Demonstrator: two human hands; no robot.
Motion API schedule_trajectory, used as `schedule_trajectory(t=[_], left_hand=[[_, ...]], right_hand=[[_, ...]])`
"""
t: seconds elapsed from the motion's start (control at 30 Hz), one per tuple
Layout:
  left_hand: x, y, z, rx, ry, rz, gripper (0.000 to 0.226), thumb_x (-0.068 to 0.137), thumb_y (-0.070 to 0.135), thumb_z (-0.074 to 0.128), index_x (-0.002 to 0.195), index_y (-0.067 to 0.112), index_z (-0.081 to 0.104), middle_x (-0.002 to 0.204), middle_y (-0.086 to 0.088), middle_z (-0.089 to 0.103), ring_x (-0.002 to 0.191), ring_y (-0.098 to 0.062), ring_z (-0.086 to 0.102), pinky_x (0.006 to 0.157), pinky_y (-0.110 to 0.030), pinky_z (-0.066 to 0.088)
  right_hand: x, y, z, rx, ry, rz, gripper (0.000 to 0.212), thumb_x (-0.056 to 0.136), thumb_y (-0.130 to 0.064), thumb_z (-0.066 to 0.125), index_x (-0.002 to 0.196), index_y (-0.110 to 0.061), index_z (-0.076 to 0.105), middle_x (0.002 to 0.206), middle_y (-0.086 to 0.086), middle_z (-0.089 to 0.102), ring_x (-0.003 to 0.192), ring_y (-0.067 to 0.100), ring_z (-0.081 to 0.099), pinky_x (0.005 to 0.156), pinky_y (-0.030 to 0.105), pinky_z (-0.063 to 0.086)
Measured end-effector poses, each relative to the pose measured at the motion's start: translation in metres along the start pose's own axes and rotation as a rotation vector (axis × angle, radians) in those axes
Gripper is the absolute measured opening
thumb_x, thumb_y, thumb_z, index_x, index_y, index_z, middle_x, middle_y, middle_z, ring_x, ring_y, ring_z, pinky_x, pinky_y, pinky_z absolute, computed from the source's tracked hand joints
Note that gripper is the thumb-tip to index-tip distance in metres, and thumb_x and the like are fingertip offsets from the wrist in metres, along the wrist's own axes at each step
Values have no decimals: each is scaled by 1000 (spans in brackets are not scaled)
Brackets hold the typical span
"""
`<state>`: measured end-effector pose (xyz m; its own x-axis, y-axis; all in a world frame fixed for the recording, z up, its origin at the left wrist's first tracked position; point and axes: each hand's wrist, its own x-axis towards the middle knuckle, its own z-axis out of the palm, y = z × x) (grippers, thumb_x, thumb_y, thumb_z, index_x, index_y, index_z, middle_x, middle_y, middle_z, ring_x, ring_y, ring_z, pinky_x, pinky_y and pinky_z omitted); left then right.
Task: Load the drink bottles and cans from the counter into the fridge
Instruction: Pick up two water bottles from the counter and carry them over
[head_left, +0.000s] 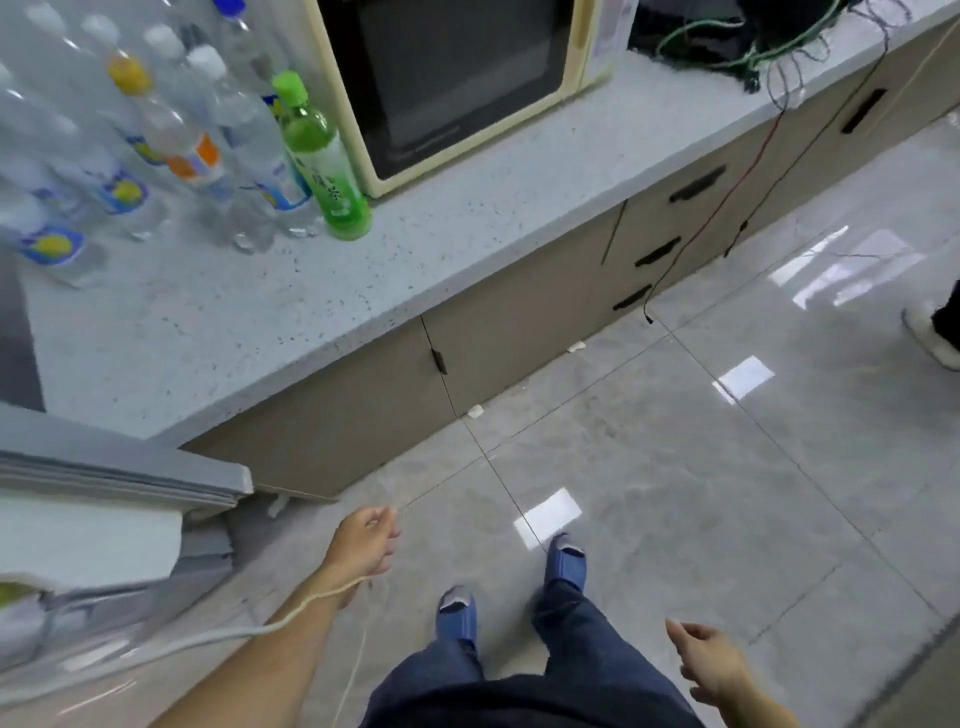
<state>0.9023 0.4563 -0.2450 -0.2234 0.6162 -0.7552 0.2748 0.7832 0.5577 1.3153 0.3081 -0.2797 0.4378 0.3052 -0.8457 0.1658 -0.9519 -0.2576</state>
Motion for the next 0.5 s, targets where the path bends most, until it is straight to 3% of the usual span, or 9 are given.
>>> schedule_trajectory(t=[0.13, 0.2, 0.3, 0.4, 0.5], left_hand=[[-18, 0, 6, -76, 111, -66, 29, 101, 29, 49, 94, 4, 62, 75, -9, 61, 58, -16, 54, 46, -22, 43], [-25, -2, 10, -133, 148, -122, 32, 102, 28, 47, 93, 1, 60, 73, -10, 59, 57, -18, 51, 46, -23, 41], [-38, -8, 16, -221, 222, -208, 32, 102, 31, 48, 94, 3, 62, 78, -12, 63, 64, -21, 54, 51, -27, 42], [-45, -11, 17, -303, 288, -253, 33, 100, 36, 51, 93, 5, 63, 79, -13, 66, 61, -20, 55, 50, -26, 42], [-41, -8, 10, -386, 332, -235, 35, 98, 35, 55, 88, 2, 62, 62, -7, 61, 46, -15, 48, 44, -21, 38]], right_hand=[[45, -99, -21, -148, -40, -164, 29, 93, -25, 67, 67, -12, 63, 46, 1, 47, 50, 20, 43, 50, 22, 34], [60, -149, -26, -211, -75, -241, 29, 94, -28, 65, 69, -14, 63, 49, -1, 47, 53, 20, 43, 51, 21, 32], [65, -213, -27, -275, -116, -325, 24, 95, -37, 63, 97, -13, 65, 69, 2, 46, 69, 24, 44, 56, 24, 33], [63, -271, -14, -343, -184, -441, 18, 96, -31, 61, 93, -13, 61, 64, -3, 43, 60, 16, 38, 56, 26, 32], [44, -326, 14, -381, -251, -567, 24, 96, -31, 60, 94, -9, 68, 67, -1, 54, 67, 19, 50, 69, 35, 44]])
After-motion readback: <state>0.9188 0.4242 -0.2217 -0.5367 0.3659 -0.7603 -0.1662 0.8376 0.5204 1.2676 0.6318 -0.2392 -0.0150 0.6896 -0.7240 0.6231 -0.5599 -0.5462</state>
